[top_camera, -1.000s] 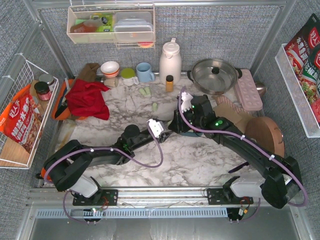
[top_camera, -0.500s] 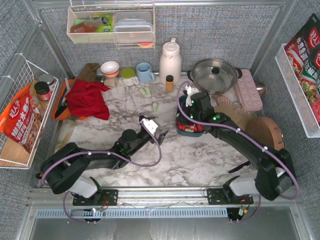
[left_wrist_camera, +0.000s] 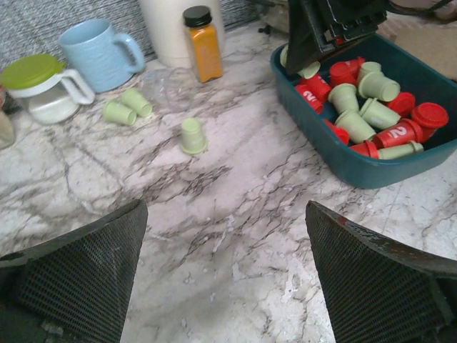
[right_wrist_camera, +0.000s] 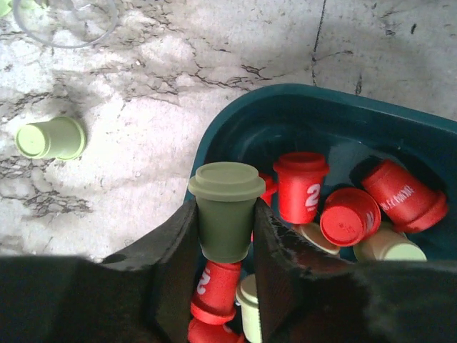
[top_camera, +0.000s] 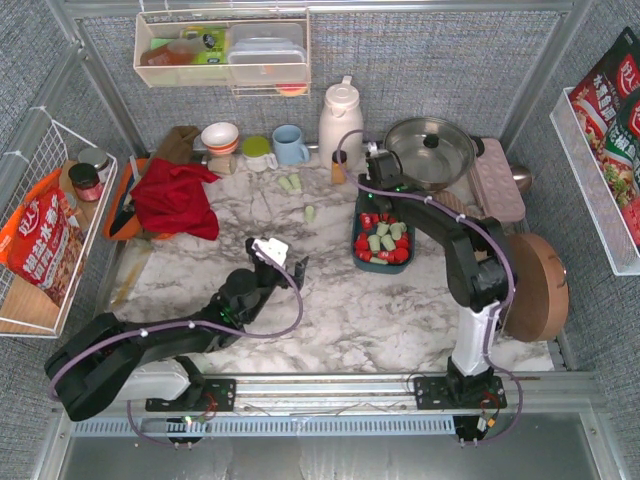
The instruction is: Mix the coffee capsules in the storage basket
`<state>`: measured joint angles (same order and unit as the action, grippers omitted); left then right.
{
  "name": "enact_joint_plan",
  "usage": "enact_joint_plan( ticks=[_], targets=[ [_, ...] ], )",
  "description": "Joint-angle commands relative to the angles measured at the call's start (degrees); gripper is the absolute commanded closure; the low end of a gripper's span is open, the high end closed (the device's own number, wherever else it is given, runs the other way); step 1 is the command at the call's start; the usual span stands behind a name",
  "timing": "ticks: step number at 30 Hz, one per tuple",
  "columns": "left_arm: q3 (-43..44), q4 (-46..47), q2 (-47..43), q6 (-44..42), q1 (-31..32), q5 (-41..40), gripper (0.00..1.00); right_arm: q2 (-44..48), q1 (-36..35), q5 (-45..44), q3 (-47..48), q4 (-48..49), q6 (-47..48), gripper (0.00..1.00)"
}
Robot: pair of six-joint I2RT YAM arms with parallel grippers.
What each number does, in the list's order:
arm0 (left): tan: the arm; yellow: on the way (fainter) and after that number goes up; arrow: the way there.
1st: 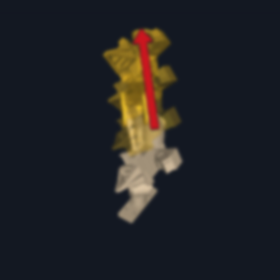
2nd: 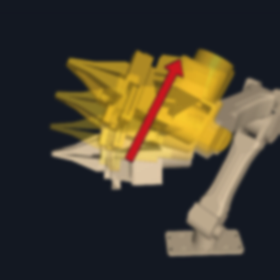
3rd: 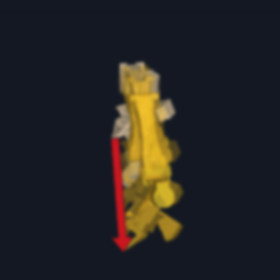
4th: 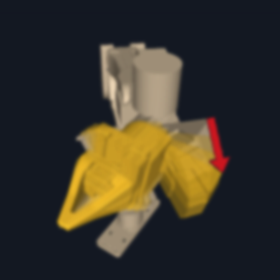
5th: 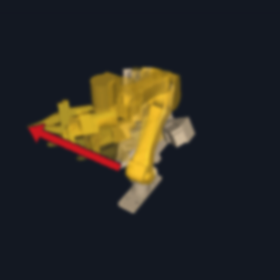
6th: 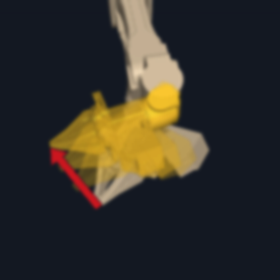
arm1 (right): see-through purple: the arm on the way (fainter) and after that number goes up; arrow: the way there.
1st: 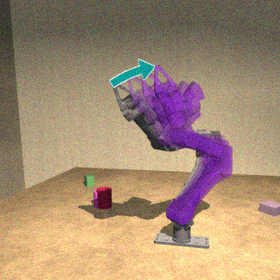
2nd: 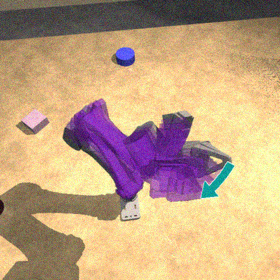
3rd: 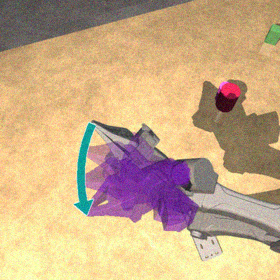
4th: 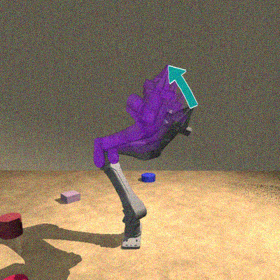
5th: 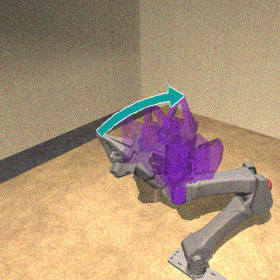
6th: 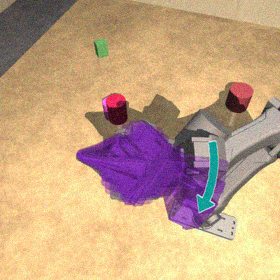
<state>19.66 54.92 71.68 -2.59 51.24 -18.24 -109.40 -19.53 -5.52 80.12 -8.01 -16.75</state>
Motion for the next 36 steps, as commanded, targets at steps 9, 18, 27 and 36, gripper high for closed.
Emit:
enact_joint_plan(
  ticks=[9, 18, 27, 36],
  targets=[
    [5.4, -14.3, -1.0, 11.7, -3.1, -8.0, 0.01, 4.6, 0.1, -4.3, -0.3, -4.5, 5.5, 0.27],
    [19.6, -24.9, 13.9, 20.9, -11.9, 2.6, 0.01, 26.6, -0.7, -3.8, -18.1, -1.9, 5.8, 0.26],
    [42.3, -37.1, 33.3, 21.1, -13.1, 0.4, 0.01, 42.4, -0.5, -4.9, -34.6, 4.1, 5.2, 0.26],
    [52.5, -42.9, 42.0, 16.5, -13.3, -7.6, 0.32, 43.6, -0.5, -2.4, -37.3, 6.7, 3.1, 0.26]
  ],
)
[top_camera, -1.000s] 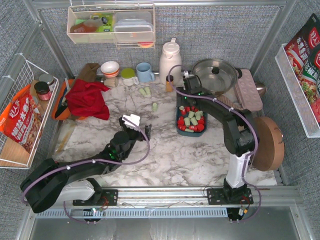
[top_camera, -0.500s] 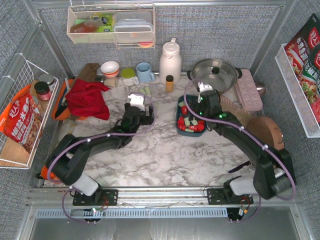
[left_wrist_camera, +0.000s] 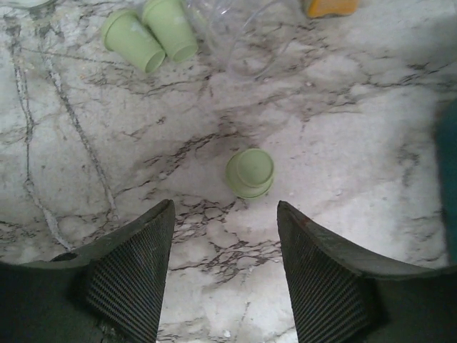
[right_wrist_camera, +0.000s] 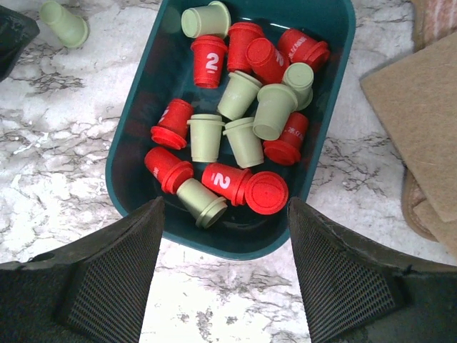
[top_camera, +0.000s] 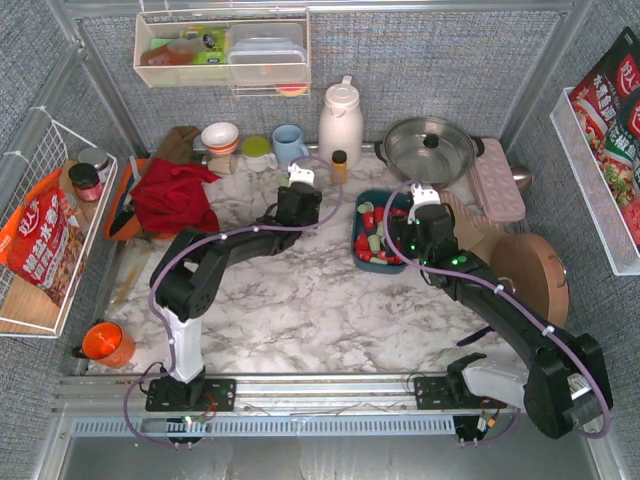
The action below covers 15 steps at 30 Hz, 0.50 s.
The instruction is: Mix the coffee capsules in the storage basket
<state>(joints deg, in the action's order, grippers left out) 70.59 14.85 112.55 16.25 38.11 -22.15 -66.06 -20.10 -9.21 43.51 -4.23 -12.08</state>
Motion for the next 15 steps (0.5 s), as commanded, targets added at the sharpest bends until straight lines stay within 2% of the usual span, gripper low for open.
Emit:
enact_joint_plan(
  ticks=[1, 12, 15],
  targets=[
    [1.9, -2.8, 2.5, -2.4, -0.2, -3.5, 0.32, 0.2, 0.1, 1.8, -0.6, 3.0, -1.8, 0.26],
    [9.3, -2.1, 9.1, -3.1, -0.2, -1.6, 0.32, 0.5, 0.1, 3.7, -0.1, 2.3, -1.9, 0.26],
    [11.4, -2.4, 10.8, -3.7, -0.3, -1.8, 0.35, 0.7, 0.2, 3.8, -0.1, 2.3, -1.9, 0.26]
  ],
)
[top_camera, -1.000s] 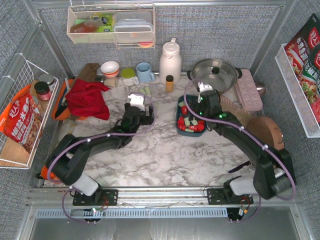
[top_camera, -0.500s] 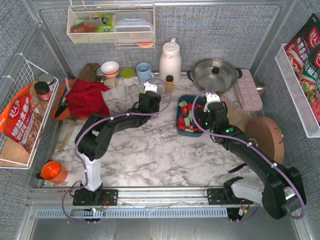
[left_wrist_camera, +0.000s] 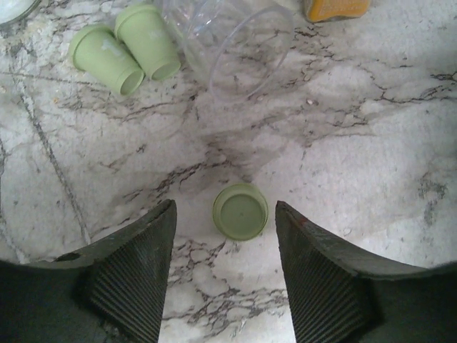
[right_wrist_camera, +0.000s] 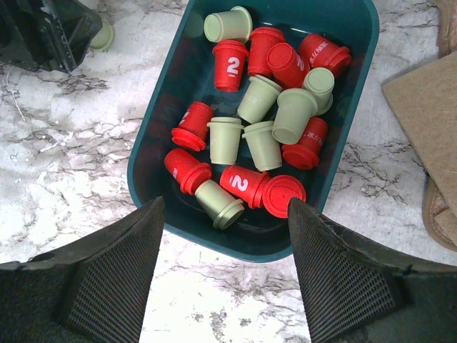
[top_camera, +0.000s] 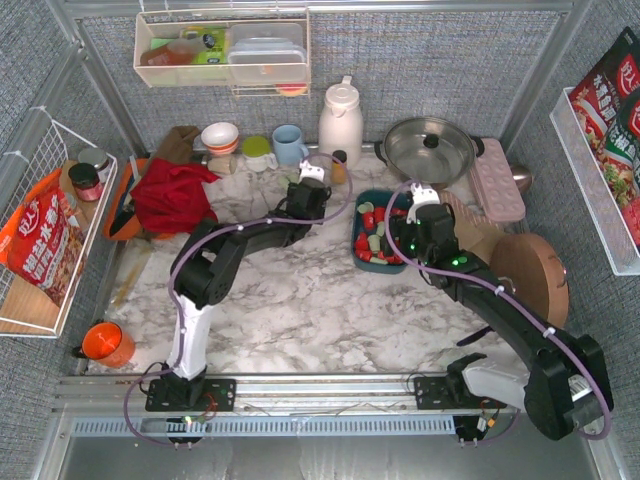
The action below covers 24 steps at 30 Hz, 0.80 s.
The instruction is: Mix the coffee capsules in the storage basket
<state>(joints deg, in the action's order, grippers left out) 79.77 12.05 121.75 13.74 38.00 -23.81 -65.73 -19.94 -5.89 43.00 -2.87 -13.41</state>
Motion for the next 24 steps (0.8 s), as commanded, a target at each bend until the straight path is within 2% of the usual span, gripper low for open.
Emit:
enact_joint_plan(
  ticks=[1, 11, 19, 24],
  targets=[
    [2.8, 0.2, 2.2, -1.3, -0.2, 0.0, 0.37, 0.3, 0.1, 0.6, 0.4, 1.0, -0.6, 0.26],
    [5.1, -2.3, 4.1, -1.0, -0.7, 2.2, 0.64, 0.0, 0.0, 1.0, 0.7, 0.8, -0.5, 0.26],
    [0.6, 0.0, -2.4, 0.2, -0.9, 6.1, 0.7, -0.5, 0.1, 1.3, 1.0, 0.5, -0.4, 0.26],
    [-8.5, 8.3, -12.9, -1.7, -0.9, 16.9, 0.7, -0.9, 0.1, 4.5, 2.3, 0.1, -0.4, 0.26]
  ],
)
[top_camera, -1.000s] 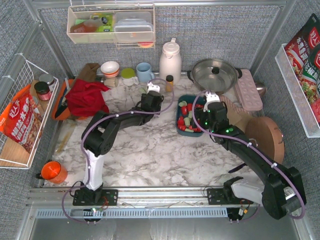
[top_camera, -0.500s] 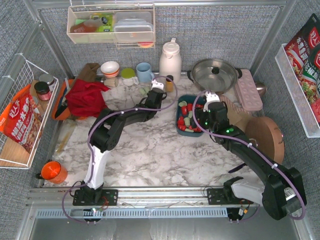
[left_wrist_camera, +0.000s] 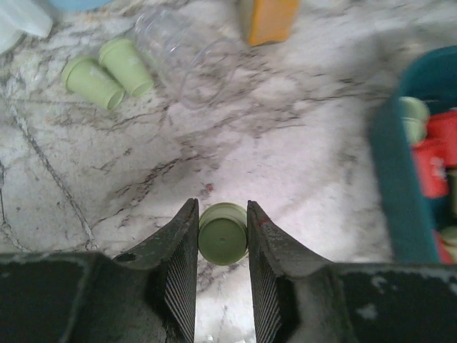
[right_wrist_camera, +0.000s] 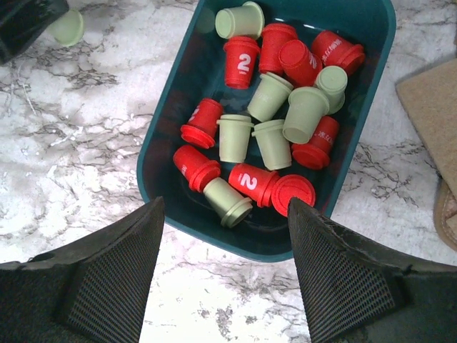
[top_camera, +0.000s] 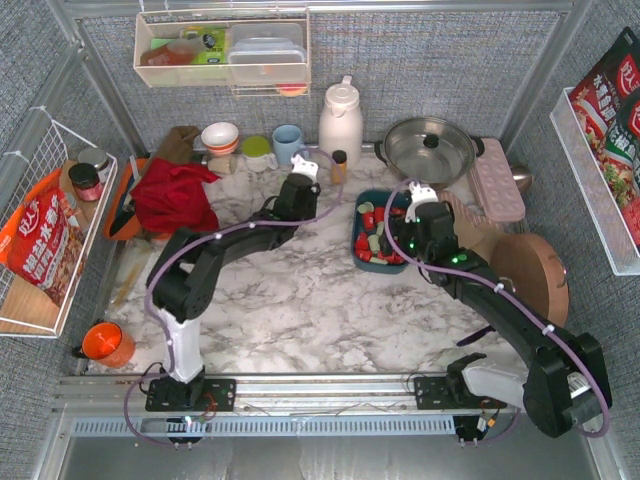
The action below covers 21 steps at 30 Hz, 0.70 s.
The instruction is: Mix the coffee capsules in the storage basket
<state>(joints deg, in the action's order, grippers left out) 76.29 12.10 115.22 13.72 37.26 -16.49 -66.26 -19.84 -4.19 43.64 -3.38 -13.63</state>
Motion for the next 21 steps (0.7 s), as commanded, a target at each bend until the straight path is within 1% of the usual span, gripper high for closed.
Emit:
enact_joint_plan(
  ticks=[1, 3, 6, 7, 10, 14, 18, 19, 21],
  targets=[
    [-8.3, 11.7, -8.4, -2.7, -0.1, 12.9, 0.7, -0.8, -0.1, 4.6, 2.5, -0.1, -0.2, 0.26],
    [-13.9, 17.9, -13.4, -4.4, -0.1, 19.4, 0.68, -2.0, -0.1, 8.1, 4.9, -2.4, -0.6, 0.26],
    [-24.2, 31.2, -20.2, -7.6, 0.0, 29.2, 0.67, -3.8, -0.1, 13.0, 9.0, -6.1, -2.2, 0.25],
    [-27.4, 35.7, -22.7, -8.3, 0.1, 31.1, 0.67, -4.0, -0.2, 14.4, 10.0, -6.8, -2.8, 0.25],
    [-35.7, 47.8, -26.7, -11.7, 0.7, 35.1, 0.68, -3.8, -0.1, 17.4, 11.8, -8.0, -4.1, 0.22],
    [-43.9, 64.3, -27.7, -16.5, 1.7, 40.7, 0.69, -3.1, -0.1, 19.7, 13.0, -8.7, -6.0, 0.19],
    [-48.6, 81.2, -24.2, -20.9, 3.2, 47.3, 0.72, -2.5, -0.2, 22.3, 14.9, -8.3, -8.6, 0.18],
    [-49.0, 83.4, -23.4, -22.0, 3.6, 48.3, 0.73, -2.3, -0.2, 23.3, 14.9, -7.6, -9.3, 0.18],
    [-48.5, 82.8, -22.9, -24.6, 4.7, 48.6, 0.74, -2.3, -0.2, 26.0, 14.9, -6.7, -10.4, 0.18]
  ],
)
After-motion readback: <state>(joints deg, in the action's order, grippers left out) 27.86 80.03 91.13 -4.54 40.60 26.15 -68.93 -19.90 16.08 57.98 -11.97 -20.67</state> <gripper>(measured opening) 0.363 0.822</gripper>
